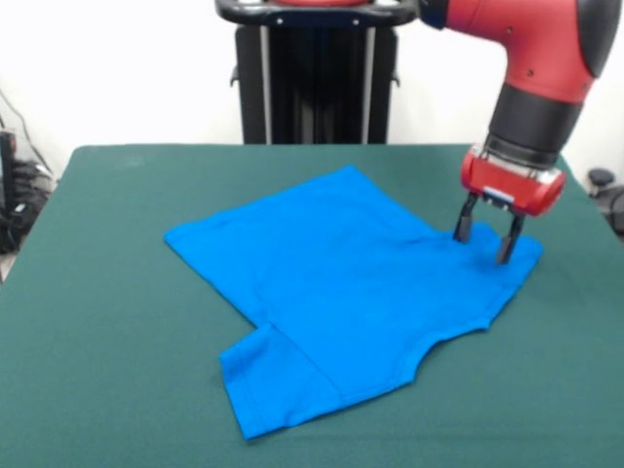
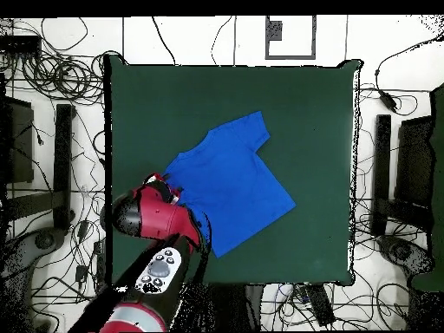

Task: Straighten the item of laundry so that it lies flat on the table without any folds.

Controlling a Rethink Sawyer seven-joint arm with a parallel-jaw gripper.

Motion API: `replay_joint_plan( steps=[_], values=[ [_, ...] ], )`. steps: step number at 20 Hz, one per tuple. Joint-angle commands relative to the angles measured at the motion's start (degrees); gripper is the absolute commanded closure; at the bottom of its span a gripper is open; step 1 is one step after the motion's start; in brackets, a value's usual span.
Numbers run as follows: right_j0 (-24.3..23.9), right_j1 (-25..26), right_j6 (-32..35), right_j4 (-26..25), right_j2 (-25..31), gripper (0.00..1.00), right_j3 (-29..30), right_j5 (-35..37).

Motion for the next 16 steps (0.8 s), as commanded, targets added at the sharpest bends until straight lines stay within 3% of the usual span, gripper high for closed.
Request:
replay_joint_plan(
  steps=[1, 9, 16],
  values=[
    [0.03, -3.76, 10.3, 1.94, 6.21, 0.0, 4.34, 8.31],
    [-1.27, -7.06, 8.62, 0.74, 5.24, 0.0, 4.42, 12.23],
    [-6.41, -8.35, 4.21, -1.67, 5.32, 0.0, 2.49, 14.67]
  ],
)
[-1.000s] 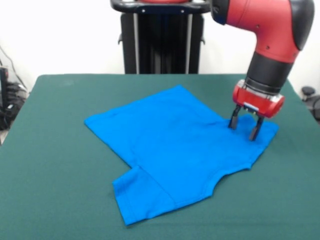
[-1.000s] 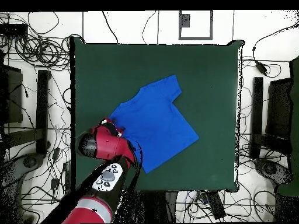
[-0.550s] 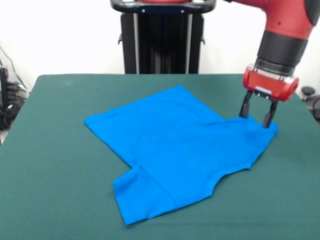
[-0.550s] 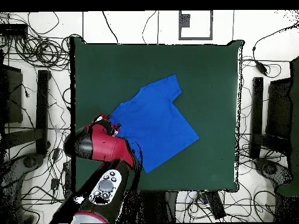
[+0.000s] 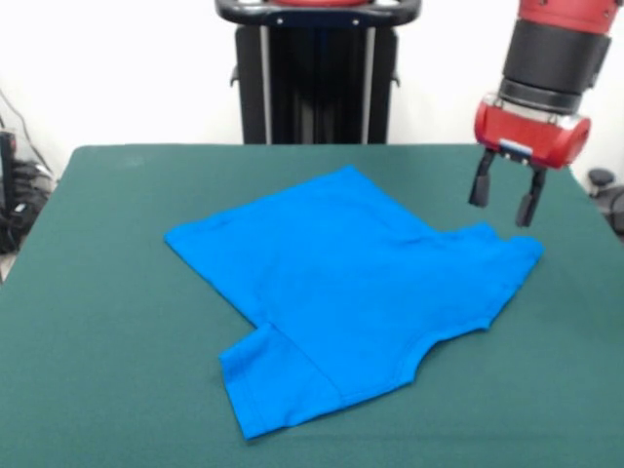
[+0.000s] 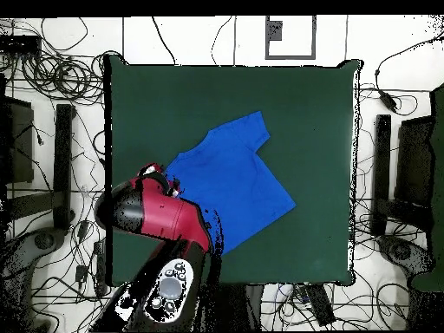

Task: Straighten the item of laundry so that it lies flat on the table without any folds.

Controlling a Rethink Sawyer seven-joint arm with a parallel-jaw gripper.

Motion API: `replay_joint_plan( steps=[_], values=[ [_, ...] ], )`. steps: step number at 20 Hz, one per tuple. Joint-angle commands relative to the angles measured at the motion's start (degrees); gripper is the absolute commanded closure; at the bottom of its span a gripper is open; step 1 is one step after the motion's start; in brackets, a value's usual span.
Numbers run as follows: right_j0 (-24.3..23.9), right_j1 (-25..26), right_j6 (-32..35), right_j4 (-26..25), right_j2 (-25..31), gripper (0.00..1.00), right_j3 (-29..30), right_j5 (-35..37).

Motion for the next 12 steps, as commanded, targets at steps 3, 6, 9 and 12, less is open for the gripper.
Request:
replay_joint_plan(
  steps=[3, 6, 9, 12],
  values=[
    [-5.44, -0.57, 3.29, -2.07, 5.96, 0.0, 1.57, 8.26],
    [-6.32, -0.8, 3.11, -2.44, 6.44, 0.0, 1.58, 7.75],
    [-6.86, -0.13, 3.24, -2.69, 6.19, 0.0, 0.49, 8.02],
    [-6.64, 0.75, 3.83, -2.78, 4.99, 0.0, -1.25, 9.03]
  ],
)
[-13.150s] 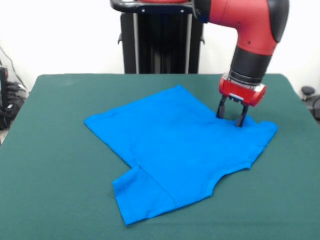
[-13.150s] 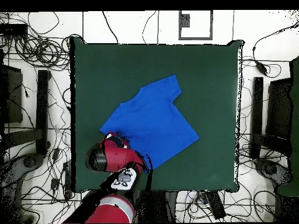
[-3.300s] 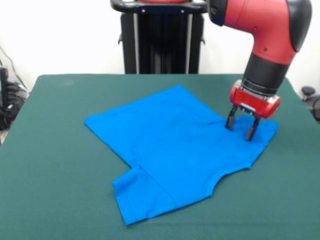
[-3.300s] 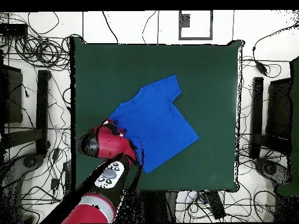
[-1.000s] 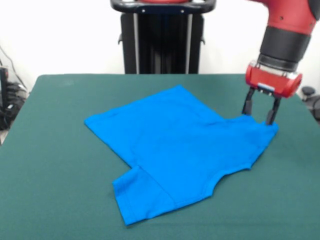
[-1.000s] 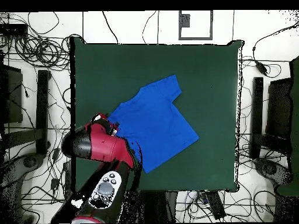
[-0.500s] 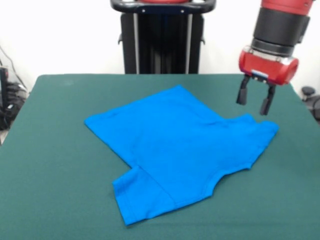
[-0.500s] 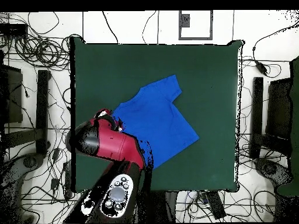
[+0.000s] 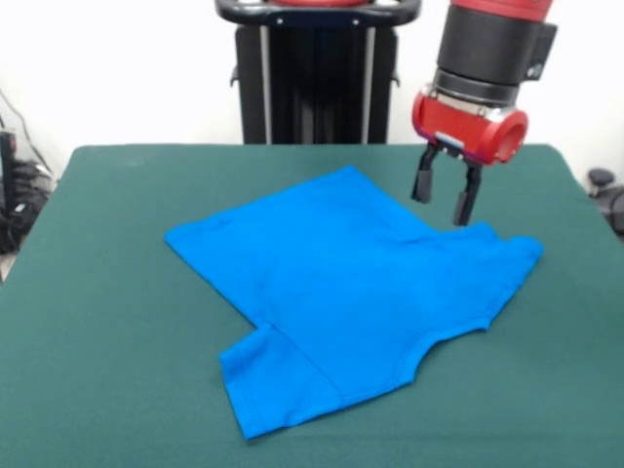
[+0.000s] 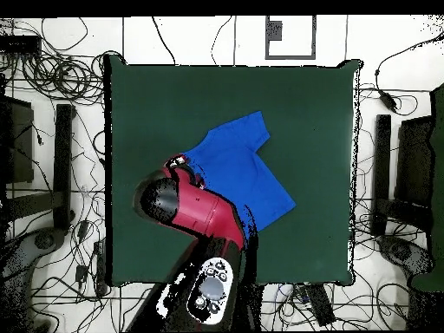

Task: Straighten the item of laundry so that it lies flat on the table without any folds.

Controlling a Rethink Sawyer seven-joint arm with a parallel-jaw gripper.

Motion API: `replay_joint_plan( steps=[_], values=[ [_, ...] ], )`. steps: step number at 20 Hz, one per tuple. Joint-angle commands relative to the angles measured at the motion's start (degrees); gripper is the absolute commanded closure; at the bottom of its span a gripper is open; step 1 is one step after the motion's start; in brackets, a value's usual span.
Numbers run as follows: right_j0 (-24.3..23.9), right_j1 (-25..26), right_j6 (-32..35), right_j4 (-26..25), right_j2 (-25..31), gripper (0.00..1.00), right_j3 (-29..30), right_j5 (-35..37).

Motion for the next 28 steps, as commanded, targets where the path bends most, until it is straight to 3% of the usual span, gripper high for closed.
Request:
replay_joint_plan(
  steps=[1, 6, 17, 28],
  values=[
    [0.22, 2.93, 4.53, -2.46, 4.57, 0.0, -1.78, 7.54],
    [-1.54, 4.06, 5.19, -1.35, 5.11, 0.0, -3.23, 8.17],
    [-5.74, 6.16, 0.83, -5.48, 4.15, 0.0, -7.91, 10.44],
    [-9.34, 8.78, 0.83, -9.42, 5.35, 0.0, -12.7, 11.38]
  ],
)
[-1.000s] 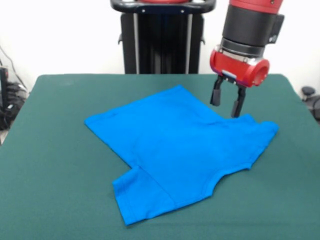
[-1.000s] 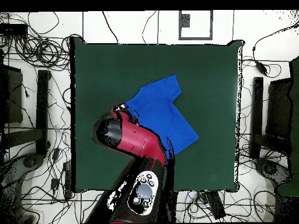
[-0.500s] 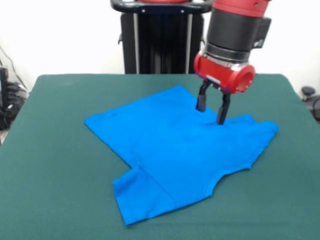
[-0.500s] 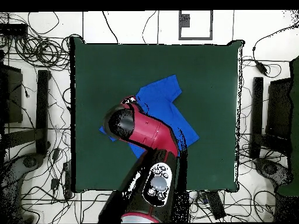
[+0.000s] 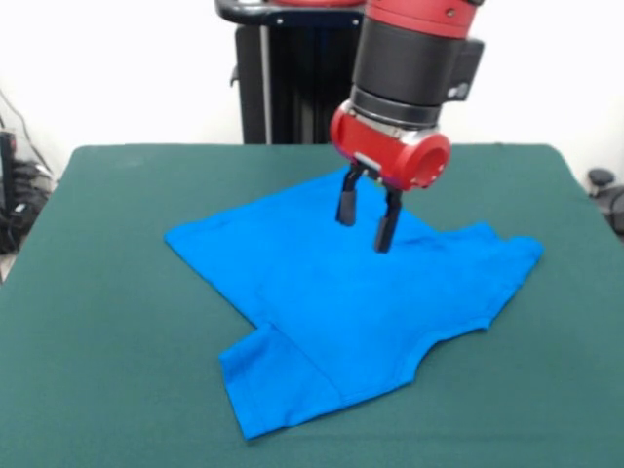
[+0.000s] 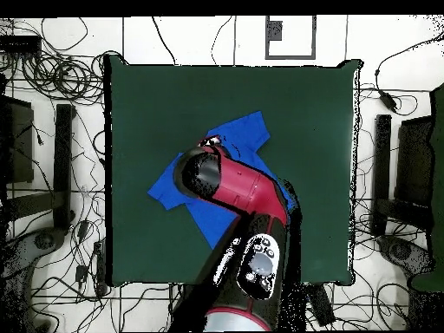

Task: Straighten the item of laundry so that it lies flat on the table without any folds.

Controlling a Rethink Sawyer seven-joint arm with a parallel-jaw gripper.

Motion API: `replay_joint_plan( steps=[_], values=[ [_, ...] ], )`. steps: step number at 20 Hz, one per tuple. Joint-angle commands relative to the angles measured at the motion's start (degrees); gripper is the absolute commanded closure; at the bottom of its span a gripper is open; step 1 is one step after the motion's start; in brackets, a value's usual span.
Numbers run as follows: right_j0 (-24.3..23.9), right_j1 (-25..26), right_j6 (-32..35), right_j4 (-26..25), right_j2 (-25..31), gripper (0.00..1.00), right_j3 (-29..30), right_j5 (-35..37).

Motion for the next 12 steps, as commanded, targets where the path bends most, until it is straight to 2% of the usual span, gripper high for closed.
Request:
replay_joint_plan(
  steps=[1, 12],
  values=[
    [-1.25, 6.34, 0.91, -3.43, 5.53, 0.0, -3.92, 6.54],
    [-1.23, 8.46, 2.97, -4.21, 3.82, 0.0, -9.05, 10.4]
  ],
)
